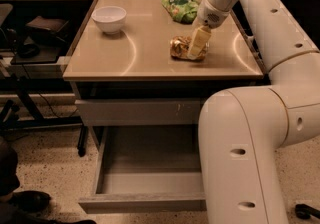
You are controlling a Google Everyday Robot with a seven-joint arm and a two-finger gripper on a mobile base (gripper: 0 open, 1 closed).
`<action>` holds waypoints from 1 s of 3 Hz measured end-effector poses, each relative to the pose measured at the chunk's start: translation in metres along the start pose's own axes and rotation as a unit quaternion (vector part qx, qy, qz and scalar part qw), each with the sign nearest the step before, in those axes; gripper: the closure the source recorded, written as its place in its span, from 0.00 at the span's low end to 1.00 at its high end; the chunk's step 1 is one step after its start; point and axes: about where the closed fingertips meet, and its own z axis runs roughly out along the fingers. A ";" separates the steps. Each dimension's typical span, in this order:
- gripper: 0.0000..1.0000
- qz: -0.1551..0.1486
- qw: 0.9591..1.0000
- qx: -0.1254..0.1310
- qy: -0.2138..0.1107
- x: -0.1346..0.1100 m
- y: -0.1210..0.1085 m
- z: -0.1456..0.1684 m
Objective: Place orange can into middle drawer
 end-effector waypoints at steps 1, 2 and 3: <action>0.42 0.000 1.000 0.000 0.000 0.000 0.000 0.000; 0.65 0.000 1.000 0.000 0.000 0.000 0.000 0.000; 0.89 -0.001 1.000 0.008 -0.013 -0.002 -0.003 -0.002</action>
Offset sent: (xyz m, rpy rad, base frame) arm 0.0000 0.0000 0.0000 0.0000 0.0000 0.0000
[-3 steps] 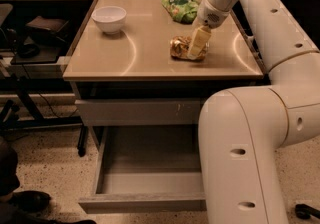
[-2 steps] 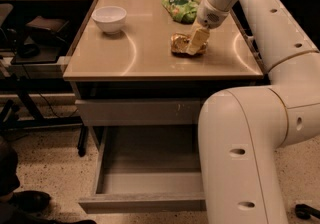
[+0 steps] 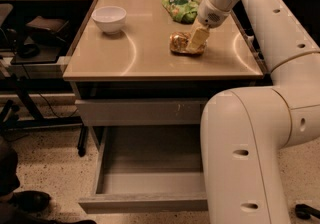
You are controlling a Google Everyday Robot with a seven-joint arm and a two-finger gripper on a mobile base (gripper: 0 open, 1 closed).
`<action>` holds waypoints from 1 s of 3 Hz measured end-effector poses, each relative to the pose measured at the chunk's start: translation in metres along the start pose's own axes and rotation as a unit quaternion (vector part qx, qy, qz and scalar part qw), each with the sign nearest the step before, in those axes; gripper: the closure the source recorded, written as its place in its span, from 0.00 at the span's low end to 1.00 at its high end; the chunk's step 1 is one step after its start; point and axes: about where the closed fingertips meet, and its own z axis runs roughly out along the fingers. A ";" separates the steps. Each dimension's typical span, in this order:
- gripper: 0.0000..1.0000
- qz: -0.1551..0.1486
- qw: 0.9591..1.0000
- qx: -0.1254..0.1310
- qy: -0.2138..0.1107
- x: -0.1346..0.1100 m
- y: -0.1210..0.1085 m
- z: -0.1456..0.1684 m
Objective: Place orange can into middle drawer
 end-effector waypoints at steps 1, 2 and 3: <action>1.00 -0.006 0.999 0.007 -0.034 0.008 0.013 -0.028; 1.00 -0.026 0.995 0.059 -0.070 0.023 0.036 -0.093; 1.00 -0.018 0.986 0.144 -0.082 0.037 0.071 -0.174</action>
Offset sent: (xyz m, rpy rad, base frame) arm -0.2288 -0.0596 0.1141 0.1234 -0.2611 0.0639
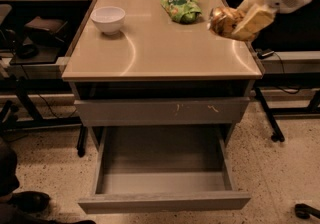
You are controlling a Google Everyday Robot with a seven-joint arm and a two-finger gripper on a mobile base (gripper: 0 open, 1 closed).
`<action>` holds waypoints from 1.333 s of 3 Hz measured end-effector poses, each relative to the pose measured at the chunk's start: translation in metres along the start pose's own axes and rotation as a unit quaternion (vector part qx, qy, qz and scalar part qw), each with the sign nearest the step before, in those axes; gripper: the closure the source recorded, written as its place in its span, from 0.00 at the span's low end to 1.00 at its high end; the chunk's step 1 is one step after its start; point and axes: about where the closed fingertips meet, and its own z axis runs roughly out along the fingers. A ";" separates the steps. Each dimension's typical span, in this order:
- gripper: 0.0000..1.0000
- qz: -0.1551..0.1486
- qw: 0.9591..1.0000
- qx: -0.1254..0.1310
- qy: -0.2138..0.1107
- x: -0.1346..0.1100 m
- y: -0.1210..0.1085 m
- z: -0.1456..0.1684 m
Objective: Place orange can into middle drawer
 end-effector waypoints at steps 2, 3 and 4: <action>1.00 -0.003 0.993 0.114 0.008 -0.053 0.097 -0.143; 1.00 0.010 0.991 0.126 0.044 -0.040 0.129 -0.170; 1.00 0.010 0.991 0.126 0.044 -0.040 0.129 -0.170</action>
Offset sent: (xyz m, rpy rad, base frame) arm -0.3384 -0.0373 0.1017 -0.1572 -0.1834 -0.3033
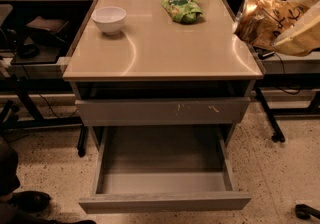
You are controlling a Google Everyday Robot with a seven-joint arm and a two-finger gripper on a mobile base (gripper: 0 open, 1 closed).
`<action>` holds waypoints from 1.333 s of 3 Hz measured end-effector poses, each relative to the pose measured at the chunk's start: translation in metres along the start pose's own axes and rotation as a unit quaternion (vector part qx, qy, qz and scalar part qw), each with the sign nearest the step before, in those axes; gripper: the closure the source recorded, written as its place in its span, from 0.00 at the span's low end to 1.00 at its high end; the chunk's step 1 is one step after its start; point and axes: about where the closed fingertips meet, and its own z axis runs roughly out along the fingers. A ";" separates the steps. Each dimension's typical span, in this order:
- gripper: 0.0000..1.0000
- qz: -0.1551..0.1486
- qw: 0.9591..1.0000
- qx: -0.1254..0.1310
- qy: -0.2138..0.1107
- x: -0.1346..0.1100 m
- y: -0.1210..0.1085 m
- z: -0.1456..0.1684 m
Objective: Place orange can into middle drawer
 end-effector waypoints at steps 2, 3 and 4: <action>1.00 0.010 0.998 -0.048 -0.029 -0.010 0.088 0.062; 1.00 0.029 0.996 -0.074 -0.039 -0.014 0.146 0.135; 1.00 0.042 0.992 -0.118 -0.016 0.015 0.211 0.225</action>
Offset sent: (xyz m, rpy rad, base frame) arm -0.0700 0.1265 -0.4449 0.1466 0.5364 0.0823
